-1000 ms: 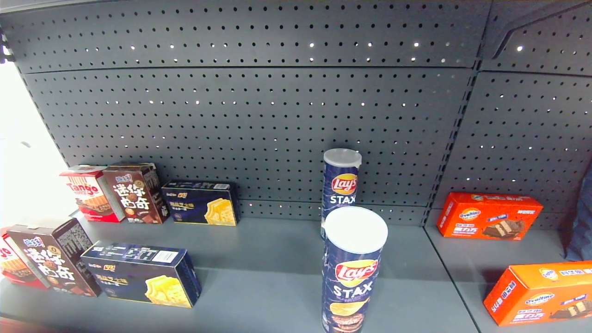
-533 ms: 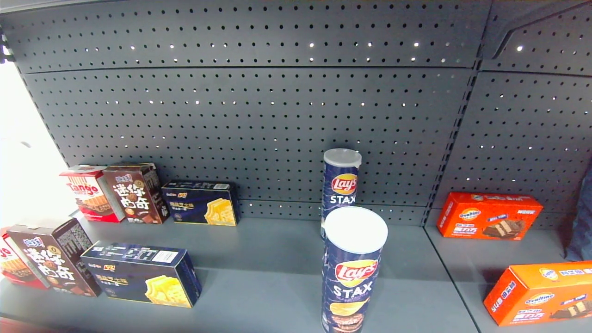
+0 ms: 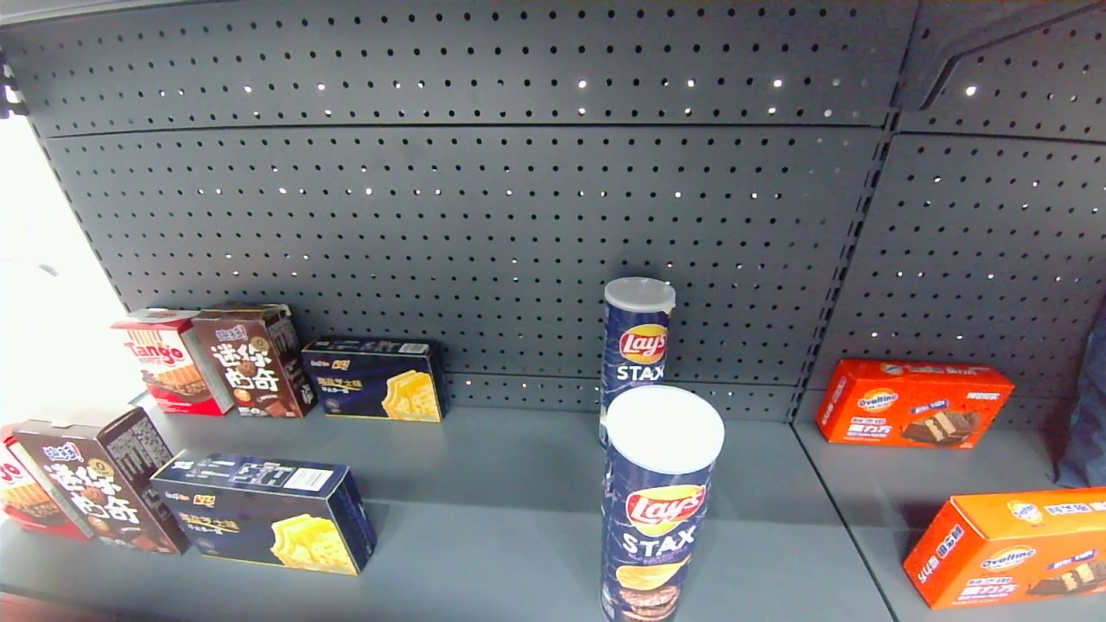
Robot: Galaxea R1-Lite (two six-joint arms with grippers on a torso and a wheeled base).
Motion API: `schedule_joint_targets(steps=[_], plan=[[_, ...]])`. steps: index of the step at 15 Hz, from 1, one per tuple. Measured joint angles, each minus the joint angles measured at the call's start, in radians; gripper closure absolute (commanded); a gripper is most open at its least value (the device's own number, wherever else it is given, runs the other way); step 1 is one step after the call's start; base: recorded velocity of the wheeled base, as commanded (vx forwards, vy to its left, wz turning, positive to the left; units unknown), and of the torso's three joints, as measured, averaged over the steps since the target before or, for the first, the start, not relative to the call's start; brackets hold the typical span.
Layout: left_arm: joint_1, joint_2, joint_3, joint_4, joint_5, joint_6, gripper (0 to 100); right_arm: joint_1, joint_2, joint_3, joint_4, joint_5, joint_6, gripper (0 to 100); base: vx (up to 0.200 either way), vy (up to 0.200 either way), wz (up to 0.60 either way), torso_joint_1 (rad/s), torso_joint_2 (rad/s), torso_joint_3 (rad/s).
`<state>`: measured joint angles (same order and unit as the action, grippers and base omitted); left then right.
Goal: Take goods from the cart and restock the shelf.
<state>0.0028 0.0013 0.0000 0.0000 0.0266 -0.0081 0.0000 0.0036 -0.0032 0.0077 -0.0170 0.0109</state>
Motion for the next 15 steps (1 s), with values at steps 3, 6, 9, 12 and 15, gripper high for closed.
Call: schedule_joint_targets(steps=[3, 6, 9, 12, 15], plan=[[0.000, 0.000, 0.000, 0.002, -0.004, 0.004, 0, 0.000, 0.000, 0.000, 0.001, 0.000, 0.000, 0, -0.067, 0.000, 0.00, 0.004, 0.00, 0.001], [0.000, -0.001, 0.000, 0.000, -0.007, 0.005, 0, 0.000, 0.000, 0.000, 0.001, 0.000, 0.000, 0, 0.000, 0.000, 0.00, 0.000, 0.00, 0.000], [0.000, -0.001, 0.000, 0.000, -0.006, 0.004, 0, -0.001, 0.000, 0.000, 0.000, 0.000, 0.000, 0, 0.000, 0.000, -0.40, 0.003, 0.00, 0.003], [0.000, -0.001, 0.000, 0.000, -0.005, 0.004, 0, -0.001, 0.000, 0.000, -0.001, 0.001, 0.000, 0, 0.000, 0.000, -0.20, 0.001, 0.00, -0.001], [0.000, -0.001, 0.000, 0.000, -0.006, 0.004, 0, 0.000, 0.000, 0.000, 0.001, 0.001, 0.000, 0, 0.000, 0.000, 0.00, 0.000, 0.00, 0.000]])
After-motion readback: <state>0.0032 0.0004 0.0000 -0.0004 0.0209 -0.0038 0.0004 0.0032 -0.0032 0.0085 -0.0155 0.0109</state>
